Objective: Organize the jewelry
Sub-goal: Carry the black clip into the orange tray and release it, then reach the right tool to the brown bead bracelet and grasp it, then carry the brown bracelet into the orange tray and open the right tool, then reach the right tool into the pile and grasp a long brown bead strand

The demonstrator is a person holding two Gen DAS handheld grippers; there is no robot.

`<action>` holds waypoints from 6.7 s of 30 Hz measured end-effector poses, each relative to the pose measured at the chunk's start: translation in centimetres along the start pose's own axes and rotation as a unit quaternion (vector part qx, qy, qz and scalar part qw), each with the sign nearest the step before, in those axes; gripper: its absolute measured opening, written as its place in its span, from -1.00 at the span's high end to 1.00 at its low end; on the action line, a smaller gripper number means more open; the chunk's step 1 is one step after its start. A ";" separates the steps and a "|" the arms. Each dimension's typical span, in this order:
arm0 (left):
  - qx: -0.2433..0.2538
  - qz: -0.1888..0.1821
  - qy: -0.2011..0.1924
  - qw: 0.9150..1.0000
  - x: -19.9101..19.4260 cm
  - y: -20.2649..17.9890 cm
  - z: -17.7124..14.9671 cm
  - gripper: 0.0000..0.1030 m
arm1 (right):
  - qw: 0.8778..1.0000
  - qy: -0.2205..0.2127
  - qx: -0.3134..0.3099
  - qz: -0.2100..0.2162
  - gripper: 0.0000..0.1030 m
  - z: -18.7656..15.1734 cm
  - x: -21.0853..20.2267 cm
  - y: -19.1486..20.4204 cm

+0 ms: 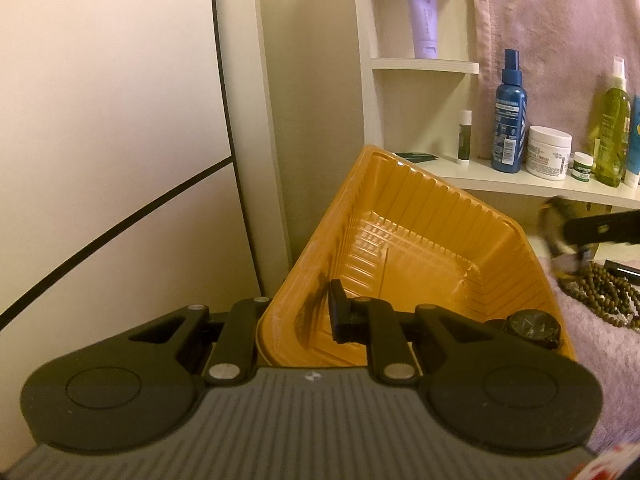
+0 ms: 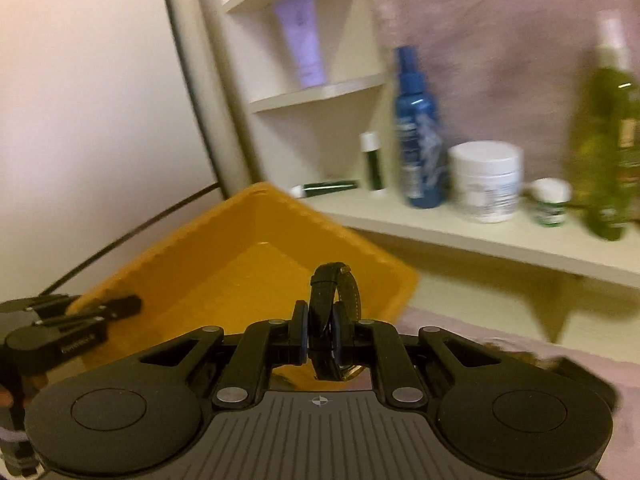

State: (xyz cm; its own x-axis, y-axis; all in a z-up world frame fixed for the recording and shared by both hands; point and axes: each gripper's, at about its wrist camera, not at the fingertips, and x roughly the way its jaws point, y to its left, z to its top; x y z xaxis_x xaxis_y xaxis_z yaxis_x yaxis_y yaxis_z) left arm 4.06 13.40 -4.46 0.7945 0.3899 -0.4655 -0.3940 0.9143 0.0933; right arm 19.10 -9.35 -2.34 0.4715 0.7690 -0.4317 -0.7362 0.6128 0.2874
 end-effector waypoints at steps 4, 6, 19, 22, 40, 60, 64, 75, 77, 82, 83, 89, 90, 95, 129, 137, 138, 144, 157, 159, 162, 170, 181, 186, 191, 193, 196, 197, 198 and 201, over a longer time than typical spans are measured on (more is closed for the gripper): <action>0.000 0.001 0.000 1.000 0.1 0.0 0.0 0.68 | 1.000 0.017 -0.001 0.017 0.76 -0.1 2.8 0.6; 0.000 0.001 0.000 1.000 0.1 0.0 0.0 0.68 | 1.000 0.025 -0.004 0.015 0.76 -0.4 3.9 0.4; -0.005 0.010 -0.002 1.000 0.4 -0.1 -0.4 0.66 | 0.998 0.064 -0.007 0.012 0.71 -1.6 6.4 0.5; -0.005 0.011 -0.004 1.000 0.4 -0.2 -0.3 0.66 | 0.999 0.054 0.002 0.008 0.40 -1.4 5.5 0.4; -0.009 0.015 -0.010 1.000 0.4 -0.2 -0.5 0.65 | 0.992 0.006 0.086 -0.093 0.14 -5.1 -6.1 -4.6; -0.002 0.016 -0.010 1.000 0.5 -0.3 -0.5 0.65 | 0.951 0.052 0.125 -0.278 0.14 -11.0 -14.5 -11.2; 0.000 0.016 -0.009 1.000 0.5 -0.3 -0.5 0.65 | 0.942 0.062 0.140 -0.298 0.15 -11.4 -14.4 -12.7; -0.001 0.015 -0.009 1.000 0.5 -0.3 -0.5 0.65 | 0.935 0.099 0.127 -0.316 0.77 -11.5 -12.7 -13.2; -0.001 0.015 -0.009 1.000 0.5 -0.3 -0.5 0.65 | 0.935 0.104 0.116 -0.318 0.86 -11.5 -12.5 -13.0; -0.001 0.015 -0.009 1.000 0.4 -0.3 -0.5 0.65 | 0.937 0.101 0.112 -0.315 0.87 -11.4 -12.6 -12.8; -0.001 0.015 -0.009 1.000 0.5 -0.3 -0.5 0.65 | 0.938 0.098 0.112 -0.314 0.87 -11.3 -12.7 -12.7; -0.001 0.016 -0.009 1.000 0.4 -0.4 -0.5 0.65 | 0.951 0.059 0.112 -0.283 0.88 -9.2 -14.2 -11.3; 0.000 0.015 -0.009 1.000 0.4 -0.4 -0.5 0.65 | 0.951 0.059 0.112 -0.283 0.88 -9.2 -14.2 -11.3; -0.001 0.014 -0.010 1.000 0.3 -0.4 -0.4 0.66 | 0.967 0.017 0.095 -0.236 0.88 -5.8 -15.0 -8.6; -0.005 0.009 -0.009 1.000 0.1 -0.3 -0.5 0.66 | 0.993 0.066 0.045 0.088 0.86 -2.9 3.7 7.1; -0.006 0.009 -0.009 1.000 0.2 -0.2 -0.6 0.66 | 0.995 0.032 0.052 0.083 0.25 -2.7 1.8 6.6; -0.005 0.009 -0.008 1.000 0.2 -0.2 -0.6 0.66 | 0.996 0.018 0.054 0.071 0.25 -2.6 0.6 6.2; -0.006 0.010 -0.008 1.000 0.1 -0.2 -0.7 0.66 | 0.998 0.003 0.068 0.018 0.25 -3.8 -3.0 3.4; -0.004 0.013 -0.007 1.000 0.2 -0.2 -0.7 0.66 | 0.979 0.029 0.124 -0.158 0.27 -7.4 -9.1 -8.3; -0.003 0.013 -0.007 1.000 0.2 -0.2 -0.7 0.66 | 0.978 0.035 0.121 -0.167 0.33 -7.4 -8.9 -9.3; -0.003 0.013 -0.007 1.000 0.2 -0.2 -0.7 0.66 | 0.978 0.047 0.109 -0.173 0.45 -7.3 -8.0 -10.0; -0.004 0.013 -0.007 1.000 0.2 -0.2 -0.6 0.66 | 0.976 0.068 0.086 -0.186 0.57 -7.1 -5.0 -11.7; -0.005 0.012 -0.007 1.000 0.2 -0.3 -0.7 0.66 | 0.982 0.057 0.066 -0.170 0.87 -6.4 -4.5 -10.9; -0.006 0.012 -0.006 1.000 0.2 -0.2 -0.7 0.66 | 0.987 0.008 0.056 -0.153 0.87 -3.7 -7.3 -8.9; -0.006 0.012 -0.006 1.000 0.2 -0.2 -0.7 0.66 | 0.990 -0.044 0.028 -0.132 0.87 0.0 -10.1 -6.4; -0.006 0.011 -0.006 1.000 0.2 -0.2 -0.7 0.66 | 0.990 -0.059 0.018 -0.124 0.87 1.4 -11.0 -5.6; -0.006 0.011 -0.006 1.000 0.2 -0.2 -0.7 0.67 | 0.990 -0.078 0.004 -0.114 0.87 3.1 -12.3 -4.5; -0.006 0.011 -0.006 1.000 0.1 -0.2 -0.7 0.67 | 0.990 -0.082 0.000 -0.112 0.87 3.6 -12.6 -4.2; -0.006 0.011 -0.006 1.000 0.1 -0.2 -0.7 0.67 | 0.990 -0.082 0.000 -0.112 0.87 3.6 -12.6 -4.2; -0.006 0.010 -0.007 1.000 0.1 -0.2 -0.6 0.67 | 0.990 -0.093 -0.010 -0.108 0.87 5.0 -13.7 -3.5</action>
State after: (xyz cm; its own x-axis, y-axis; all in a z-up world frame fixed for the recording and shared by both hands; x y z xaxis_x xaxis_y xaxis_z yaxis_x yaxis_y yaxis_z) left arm 3.93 13.17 -5.10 0.7925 0.4103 -0.4513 -0.4159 0.9047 0.0921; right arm 17.64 -21.15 6.89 0.6996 0.6412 -0.3154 -0.6161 0.7648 0.1884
